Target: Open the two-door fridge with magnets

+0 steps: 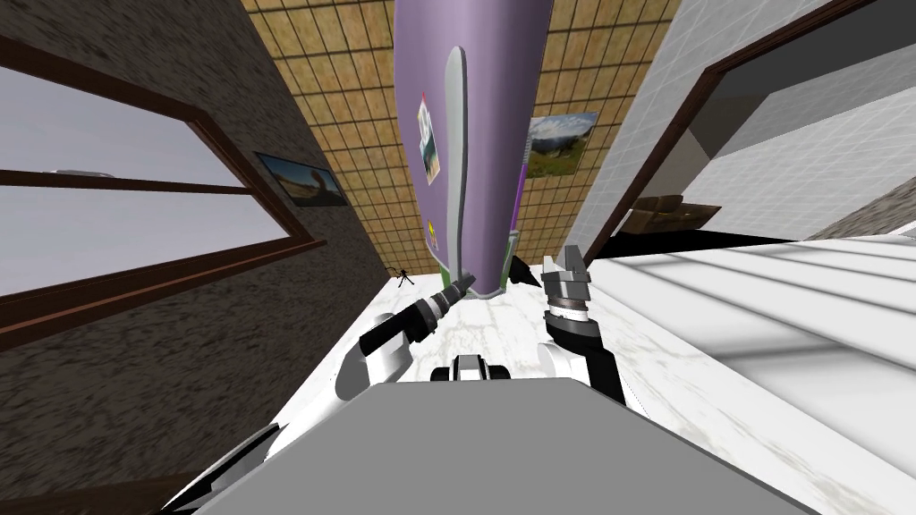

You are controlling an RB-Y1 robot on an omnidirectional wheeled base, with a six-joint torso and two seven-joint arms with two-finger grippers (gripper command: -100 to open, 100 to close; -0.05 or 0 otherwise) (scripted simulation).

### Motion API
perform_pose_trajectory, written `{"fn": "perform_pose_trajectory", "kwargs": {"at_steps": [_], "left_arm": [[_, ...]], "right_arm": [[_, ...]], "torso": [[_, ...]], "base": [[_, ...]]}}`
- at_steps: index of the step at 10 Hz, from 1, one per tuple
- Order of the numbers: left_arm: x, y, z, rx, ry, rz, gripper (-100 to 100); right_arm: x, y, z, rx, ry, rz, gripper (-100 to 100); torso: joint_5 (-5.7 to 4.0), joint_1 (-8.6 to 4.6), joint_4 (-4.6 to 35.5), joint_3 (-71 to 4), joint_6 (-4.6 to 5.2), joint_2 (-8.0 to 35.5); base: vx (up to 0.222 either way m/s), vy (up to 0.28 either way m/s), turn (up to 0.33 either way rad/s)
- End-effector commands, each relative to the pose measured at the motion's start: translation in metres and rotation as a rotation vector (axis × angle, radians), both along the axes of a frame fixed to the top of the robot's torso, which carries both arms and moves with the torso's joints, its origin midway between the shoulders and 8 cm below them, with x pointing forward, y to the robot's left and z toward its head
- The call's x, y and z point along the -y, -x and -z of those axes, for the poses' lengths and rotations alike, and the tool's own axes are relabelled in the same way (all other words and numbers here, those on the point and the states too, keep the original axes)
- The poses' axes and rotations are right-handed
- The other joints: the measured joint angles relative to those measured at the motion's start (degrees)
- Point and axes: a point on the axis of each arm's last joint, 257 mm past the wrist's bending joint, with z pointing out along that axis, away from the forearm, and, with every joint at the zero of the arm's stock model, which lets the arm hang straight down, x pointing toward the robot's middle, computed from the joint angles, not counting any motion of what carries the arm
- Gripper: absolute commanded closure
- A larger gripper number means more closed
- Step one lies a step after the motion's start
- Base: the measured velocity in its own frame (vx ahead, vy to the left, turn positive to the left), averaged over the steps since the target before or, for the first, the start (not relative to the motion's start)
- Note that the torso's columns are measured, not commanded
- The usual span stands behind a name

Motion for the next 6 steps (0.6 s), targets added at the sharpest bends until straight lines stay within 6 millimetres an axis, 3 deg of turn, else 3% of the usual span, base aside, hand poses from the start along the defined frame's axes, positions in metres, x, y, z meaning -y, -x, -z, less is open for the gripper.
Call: {"fn": "perform_pose_trajectory", "kwargs": {"at_steps": [1, 2, 6], "left_arm": [[0.0006, 0.0027, -0.0007, -0.008, -0.005, 0.006, -100], [0.0003, 0.0026, 0.0012, -0.014, -0.008, 0.005, 0], [-0.0012, 0.0012, 0.0053, -0.022, -0.015, 0.000, 0]], "right_arm": [[0.0000, 0.0000, 0.0000, 0.000, 0.000, 0.000, 0], [0.0000, 0.0000, 0.0000, 0.000, 0.000, 0.000, 0], [0.0000, 0.0000, 0.0000, 0.000, 0.000, 0.000, 0]], "torso": [[-0.01, 0.00, 0.08, -0.01, 0.02, 0.04], [0.02, 0.03, -0.16, 0.08, 0.03, 0.03], [0.01, -0.08, -0.49, 0.04, 0.06, -0.17]], "base": [[0.008, -0.011, -0.002], [0.006, -0.003, 0.001], [0.001, 0.000, 0.000]]}}
